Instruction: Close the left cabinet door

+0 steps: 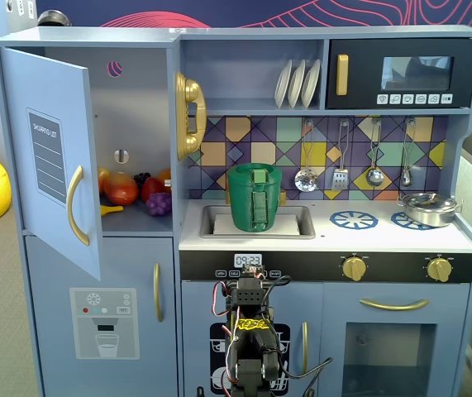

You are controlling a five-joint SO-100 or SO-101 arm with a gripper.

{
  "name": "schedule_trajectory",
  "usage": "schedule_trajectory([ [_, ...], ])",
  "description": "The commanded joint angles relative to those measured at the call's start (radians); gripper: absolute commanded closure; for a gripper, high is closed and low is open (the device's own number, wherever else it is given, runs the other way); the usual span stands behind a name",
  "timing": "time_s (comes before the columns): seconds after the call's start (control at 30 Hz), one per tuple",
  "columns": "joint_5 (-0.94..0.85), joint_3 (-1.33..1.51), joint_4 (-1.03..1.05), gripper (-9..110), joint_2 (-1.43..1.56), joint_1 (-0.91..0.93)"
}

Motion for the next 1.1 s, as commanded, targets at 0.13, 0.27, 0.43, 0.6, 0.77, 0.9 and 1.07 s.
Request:
schedule_trajectory([
  [0.13,0.017,0.071,0.11,101,-0.006,0.074],
  [0.27,0.018,0.071,0.11,101,-0.005,0.072],
  [0.43,-0.032,0.071,0.104,101,-0.006,0.029],
  [0.6,-0.003,-0.044,-0.201,101,-0.008,-0.463],
  [0.77,-0.126,-0.193,-0.621,102,-0.098,-1.173],
  [0.9,-0.258,-0.207,-0.996,102,-0.279,-1.513],
  [1.07,-0.299,-0.199,-1.445,102,-0.52,-1.749],
])
